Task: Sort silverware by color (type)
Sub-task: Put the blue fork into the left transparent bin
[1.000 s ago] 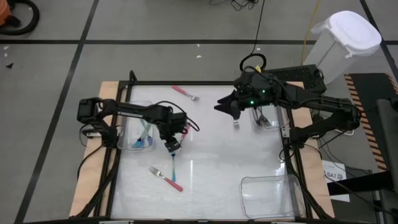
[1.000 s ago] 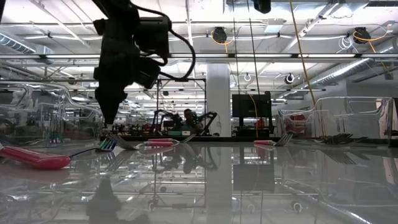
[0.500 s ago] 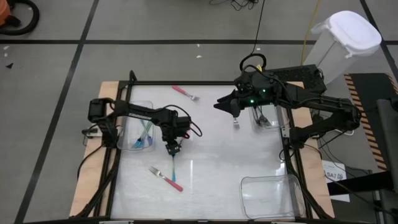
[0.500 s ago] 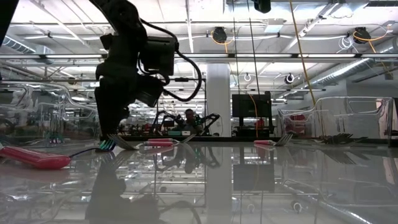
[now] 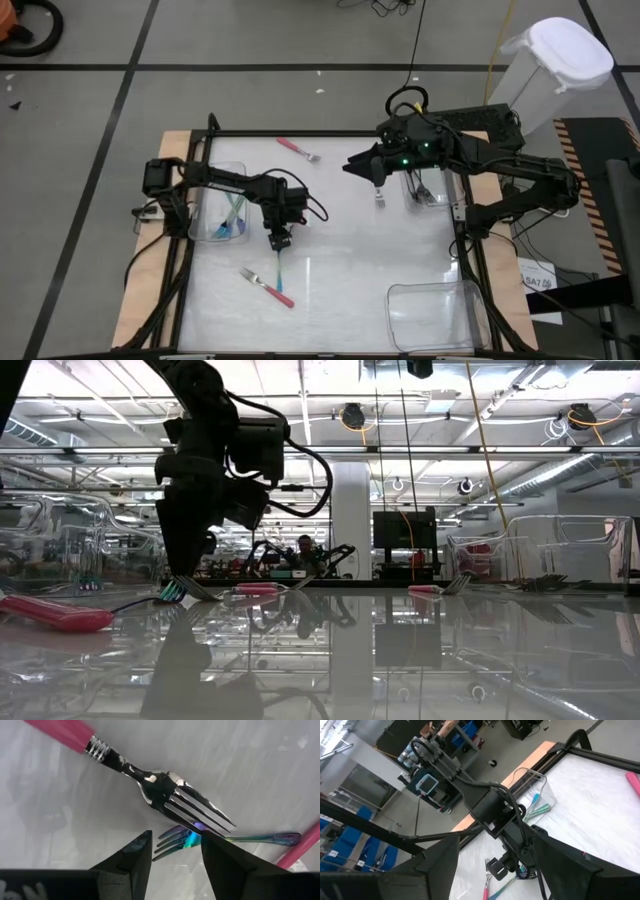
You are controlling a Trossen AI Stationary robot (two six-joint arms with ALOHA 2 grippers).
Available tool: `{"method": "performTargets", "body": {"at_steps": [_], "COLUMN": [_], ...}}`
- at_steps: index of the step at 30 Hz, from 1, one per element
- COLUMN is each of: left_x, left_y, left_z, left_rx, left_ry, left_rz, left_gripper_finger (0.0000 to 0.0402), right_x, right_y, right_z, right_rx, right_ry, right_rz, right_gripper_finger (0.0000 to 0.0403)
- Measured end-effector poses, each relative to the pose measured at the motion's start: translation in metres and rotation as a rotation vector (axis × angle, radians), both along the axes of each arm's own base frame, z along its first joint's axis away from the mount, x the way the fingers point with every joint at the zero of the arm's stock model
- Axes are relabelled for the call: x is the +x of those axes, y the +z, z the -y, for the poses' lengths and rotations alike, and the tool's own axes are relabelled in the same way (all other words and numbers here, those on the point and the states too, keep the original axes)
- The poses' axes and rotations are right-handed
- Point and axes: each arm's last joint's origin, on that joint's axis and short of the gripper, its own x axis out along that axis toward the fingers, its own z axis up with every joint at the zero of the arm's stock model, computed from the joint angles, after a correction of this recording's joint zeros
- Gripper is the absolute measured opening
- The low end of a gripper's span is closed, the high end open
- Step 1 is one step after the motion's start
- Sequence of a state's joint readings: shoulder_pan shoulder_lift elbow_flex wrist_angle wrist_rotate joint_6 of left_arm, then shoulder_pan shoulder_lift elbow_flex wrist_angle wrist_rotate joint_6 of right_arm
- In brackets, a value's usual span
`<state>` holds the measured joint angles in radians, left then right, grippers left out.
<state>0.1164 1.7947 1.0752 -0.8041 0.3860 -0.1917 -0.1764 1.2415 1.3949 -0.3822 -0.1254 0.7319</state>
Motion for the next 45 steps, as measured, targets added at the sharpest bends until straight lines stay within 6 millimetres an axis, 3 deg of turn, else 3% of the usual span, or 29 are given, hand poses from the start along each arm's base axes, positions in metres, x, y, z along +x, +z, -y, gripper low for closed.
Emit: {"method": "performTargets", "body": {"at_steps": [5,20,31,39,45], "left_x": [0.0,-0.001,-0.001,-0.002,-0.005], "left_y": [0.0,0.0,0.0,0.001,0.017], "left_z": [0.0,0.0,0.0,-0.001,0.0], "left_rx": [-0.005,-0.006,-0.002,0.003,0.004], "left_ry": [-0.014,-0.01,-0.015,0.01,-0.029], "left_rz": [0.006,-0.007,-0.005,-0.021,-0.087], "left_gripper_finger": [0.0163,0.0085,0.0009,0.0003,0.0001], "right_x": [0.0,0.0,0.0,0.0,0.0], "right_y": [0.0,0.0,0.0,0.0,0.0], "right_z": [0.0,0.0,0.0,0.0,0.0], "right_rx": [-0.009,-0.015,-0.015,-0.012,-0.011], "right_ry": [0.001,0.003,0.002,0.002,0.001], "right_rz": [0.004,0.003,0.003,0.003,0.003], "right_gripper_finger": [0.0251,0.0251,0.0251,0.0251,0.0251]}}
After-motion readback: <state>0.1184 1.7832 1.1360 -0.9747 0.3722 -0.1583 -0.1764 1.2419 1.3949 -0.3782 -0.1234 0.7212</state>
